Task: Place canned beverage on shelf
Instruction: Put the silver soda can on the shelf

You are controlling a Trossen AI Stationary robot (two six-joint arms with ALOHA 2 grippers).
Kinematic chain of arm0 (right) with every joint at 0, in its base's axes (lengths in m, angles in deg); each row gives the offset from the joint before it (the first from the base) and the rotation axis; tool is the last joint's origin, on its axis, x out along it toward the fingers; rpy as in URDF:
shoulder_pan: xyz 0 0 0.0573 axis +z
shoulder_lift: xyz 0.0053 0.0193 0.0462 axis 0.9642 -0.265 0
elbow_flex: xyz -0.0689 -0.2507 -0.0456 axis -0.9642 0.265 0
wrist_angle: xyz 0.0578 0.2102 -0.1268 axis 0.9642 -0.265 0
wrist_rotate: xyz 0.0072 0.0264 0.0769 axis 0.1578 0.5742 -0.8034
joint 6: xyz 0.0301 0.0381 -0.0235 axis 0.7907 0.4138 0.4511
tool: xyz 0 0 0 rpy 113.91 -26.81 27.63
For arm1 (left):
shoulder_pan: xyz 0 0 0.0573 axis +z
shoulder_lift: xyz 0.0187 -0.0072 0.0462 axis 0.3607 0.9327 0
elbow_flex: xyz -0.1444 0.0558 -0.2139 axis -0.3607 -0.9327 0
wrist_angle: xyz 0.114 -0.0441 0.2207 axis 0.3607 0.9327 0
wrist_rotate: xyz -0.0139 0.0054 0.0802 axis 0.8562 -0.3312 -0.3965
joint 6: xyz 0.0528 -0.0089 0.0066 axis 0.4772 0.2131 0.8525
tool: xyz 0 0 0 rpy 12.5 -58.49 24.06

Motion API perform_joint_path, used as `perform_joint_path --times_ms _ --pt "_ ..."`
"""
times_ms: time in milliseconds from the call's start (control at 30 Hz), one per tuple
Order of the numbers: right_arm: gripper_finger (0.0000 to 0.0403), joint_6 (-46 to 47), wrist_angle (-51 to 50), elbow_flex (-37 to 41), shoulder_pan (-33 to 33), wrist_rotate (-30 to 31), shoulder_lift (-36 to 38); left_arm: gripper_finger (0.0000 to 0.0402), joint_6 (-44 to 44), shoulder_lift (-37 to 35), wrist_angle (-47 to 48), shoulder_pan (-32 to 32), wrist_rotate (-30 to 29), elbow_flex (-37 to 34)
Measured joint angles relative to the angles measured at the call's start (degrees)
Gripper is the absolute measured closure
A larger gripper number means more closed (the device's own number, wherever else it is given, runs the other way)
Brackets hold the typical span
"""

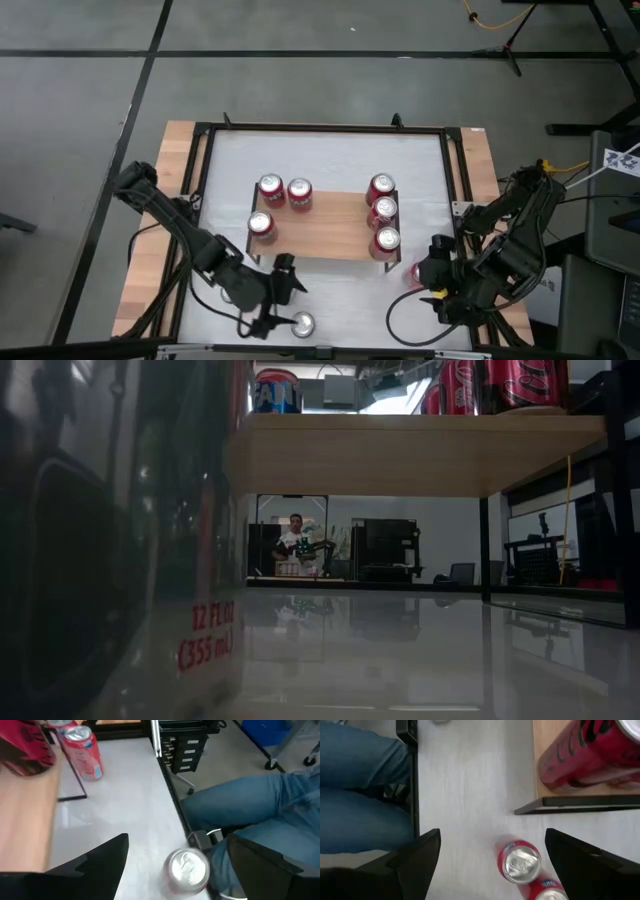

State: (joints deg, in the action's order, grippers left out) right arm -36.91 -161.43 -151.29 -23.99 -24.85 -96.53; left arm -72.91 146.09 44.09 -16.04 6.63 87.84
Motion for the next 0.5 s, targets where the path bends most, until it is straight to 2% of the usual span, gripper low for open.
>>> perform_joint_path --times_ms 133,267,500 --pt "0.0056 0.00 2.22 0.00 -0.05 -0.44 -0.16 0.0074 -6.21 3.39 -0.08 0.00 1.57 3.34" --pt "0.0056 -0.30 3.70 0.00 -0.03 -1.00 -0.27 0.0074 -13.29 4.50 -1.36 -0.17 3.76 3.47" --pt "0.0056 -0.44 4.23 0.00 -0.03 -1.54 -0.27 0.0074 -23.50 4.50 -2.27 -0.39 3.65 3.47"
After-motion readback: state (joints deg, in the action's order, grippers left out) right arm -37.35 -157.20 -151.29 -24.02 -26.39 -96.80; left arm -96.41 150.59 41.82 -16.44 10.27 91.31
